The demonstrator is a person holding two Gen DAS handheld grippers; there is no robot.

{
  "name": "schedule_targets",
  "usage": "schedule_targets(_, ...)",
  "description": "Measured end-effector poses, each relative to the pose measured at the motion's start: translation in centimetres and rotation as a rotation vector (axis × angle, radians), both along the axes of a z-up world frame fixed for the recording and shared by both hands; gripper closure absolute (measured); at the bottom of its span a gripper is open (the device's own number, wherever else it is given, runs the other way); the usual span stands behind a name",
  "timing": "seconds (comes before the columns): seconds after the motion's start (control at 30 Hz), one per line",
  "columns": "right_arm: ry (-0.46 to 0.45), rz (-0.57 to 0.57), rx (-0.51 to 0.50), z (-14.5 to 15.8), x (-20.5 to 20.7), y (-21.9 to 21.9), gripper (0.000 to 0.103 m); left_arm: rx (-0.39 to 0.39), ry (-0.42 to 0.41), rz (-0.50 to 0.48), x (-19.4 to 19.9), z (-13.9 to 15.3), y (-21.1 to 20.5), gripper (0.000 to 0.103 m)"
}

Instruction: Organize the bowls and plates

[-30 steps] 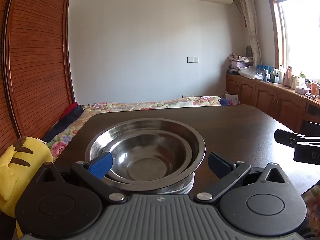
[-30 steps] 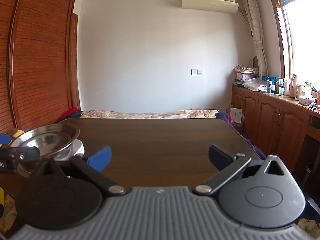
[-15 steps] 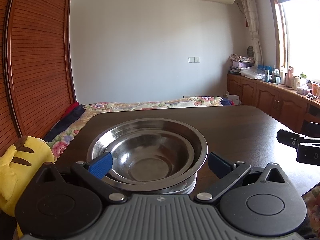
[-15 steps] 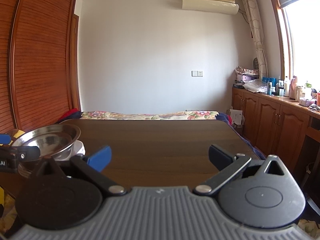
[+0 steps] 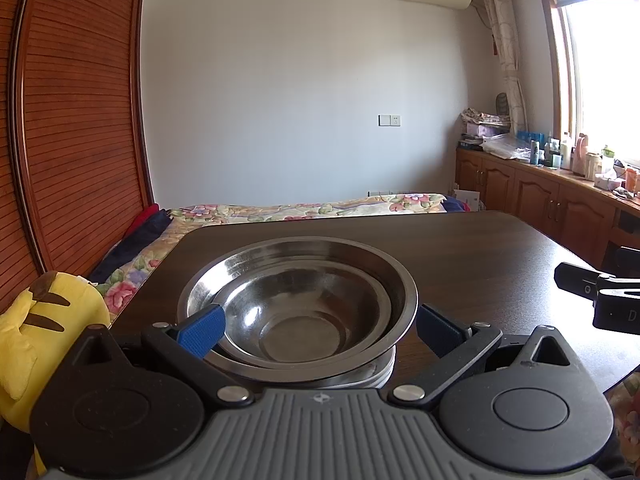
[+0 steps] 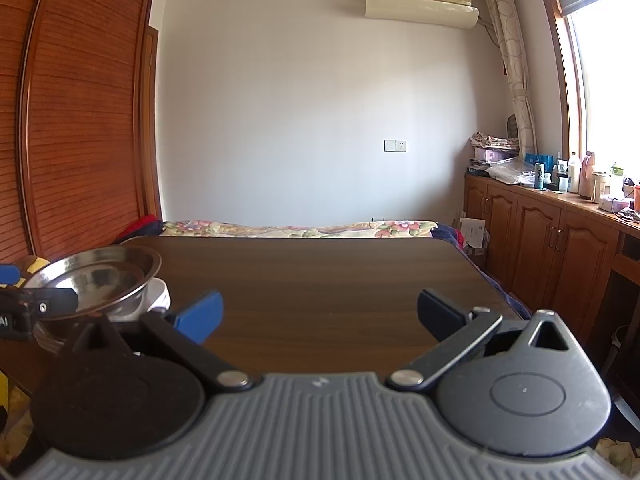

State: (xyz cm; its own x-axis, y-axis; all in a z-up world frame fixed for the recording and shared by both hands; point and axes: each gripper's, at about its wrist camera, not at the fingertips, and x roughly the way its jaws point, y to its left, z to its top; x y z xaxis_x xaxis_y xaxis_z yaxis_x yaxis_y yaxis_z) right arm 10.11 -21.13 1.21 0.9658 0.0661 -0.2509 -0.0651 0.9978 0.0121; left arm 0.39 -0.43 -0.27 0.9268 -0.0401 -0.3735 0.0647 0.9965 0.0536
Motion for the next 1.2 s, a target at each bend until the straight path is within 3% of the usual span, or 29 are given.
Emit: schedule_targets(1.2,0.002,0.003,0.002,-0.05,0.06,-0.2,0.0,0.0,0.001,-0.001,0.01,0.02,0.0,0.0)
